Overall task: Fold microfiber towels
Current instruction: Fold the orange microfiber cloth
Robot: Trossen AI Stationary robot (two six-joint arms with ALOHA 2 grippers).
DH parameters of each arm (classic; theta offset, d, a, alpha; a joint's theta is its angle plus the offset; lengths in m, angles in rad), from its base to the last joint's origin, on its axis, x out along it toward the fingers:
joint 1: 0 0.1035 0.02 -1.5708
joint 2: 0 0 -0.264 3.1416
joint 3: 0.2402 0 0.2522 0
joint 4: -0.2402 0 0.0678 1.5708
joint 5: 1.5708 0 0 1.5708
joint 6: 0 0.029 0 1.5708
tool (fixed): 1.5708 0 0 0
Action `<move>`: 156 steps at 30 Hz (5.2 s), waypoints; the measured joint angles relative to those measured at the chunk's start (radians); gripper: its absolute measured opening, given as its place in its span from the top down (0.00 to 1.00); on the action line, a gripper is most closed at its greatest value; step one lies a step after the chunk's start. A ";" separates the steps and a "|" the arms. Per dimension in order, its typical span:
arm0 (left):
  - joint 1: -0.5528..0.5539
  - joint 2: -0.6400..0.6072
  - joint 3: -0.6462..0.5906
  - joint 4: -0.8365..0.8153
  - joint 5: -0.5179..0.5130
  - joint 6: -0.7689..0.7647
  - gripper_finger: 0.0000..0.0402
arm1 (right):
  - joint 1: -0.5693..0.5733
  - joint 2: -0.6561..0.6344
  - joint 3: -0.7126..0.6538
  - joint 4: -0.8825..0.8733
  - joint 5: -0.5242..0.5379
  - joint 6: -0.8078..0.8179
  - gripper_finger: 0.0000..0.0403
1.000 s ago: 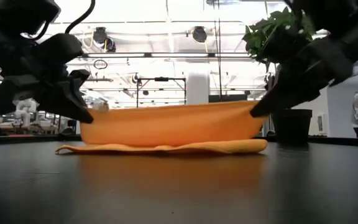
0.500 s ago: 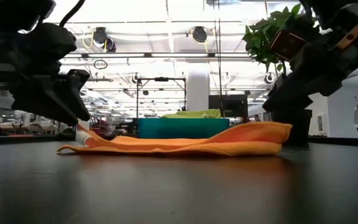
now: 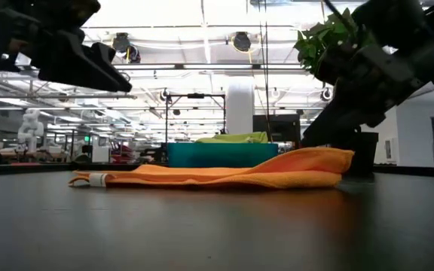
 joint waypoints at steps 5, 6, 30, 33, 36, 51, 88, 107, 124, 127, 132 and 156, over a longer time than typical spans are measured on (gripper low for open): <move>0.001 0.038 -0.025 0.085 0.000 -0.092 0.65 | -0.029 0.010 0.000 -0.021 0.050 -0.006 0.62; 0.000 0.055 -0.032 0.106 0.000 -0.102 0.66 | -0.032 0.016 0.000 -0.016 0.050 -0.006 0.62; 0.038 0.262 -0.031 0.265 -0.138 -0.190 0.77 | -0.018 0.138 0.000 0.085 0.032 -0.003 0.62; 0.052 0.288 -0.031 0.267 -0.134 -0.240 0.77 | -0.043 0.137 0.000 0.042 0.047 0.014 0.62; 0.060 0.322 -0.031 0.256 -0.057 -0.278 0.77 | -0.078 0.137 0.001 -0.025 0.049 0.040 0.62; 0.037 0.526 -0.029 0.384 0.201 -0.293 0.77 | -0.251 0.120 0.000 -0.048 0.141 -0.004 0.62; 0.279 0.224 -0.031 -0.078 0.023 -0.103 0.77 | 0.127 0.323 0.537 -0.501 0.021 0.008 0.62; 0.069 0.285 -0.030 0.055 0.261 -0.286 0.77 | 0.112 0.342 0.541 -0.935 0.102 0.215 0.84; -0.180 0.282 -0.030 0.211 0.010 -0.018 0.77 | 0.248 0.169 0.534 -0.902 0.094 0.219 0.85; -0.183 0.282 -0.030 0.275 0.081 0.070 0.77 | 0.283 0.158 0.534 -0.774 0.129 0.182 0.85; -0.203 0.282 -0.030 0.353 0.130 0.186 0.77 | 0.317 0.167 0.536 -0.530 0.146 0.043 0.85; 0.203 0.393 -0.030 0.270 0.012 0.165 0.77 | 0.328 0.364 0.541 -0.736 -0.015 0.485 0.85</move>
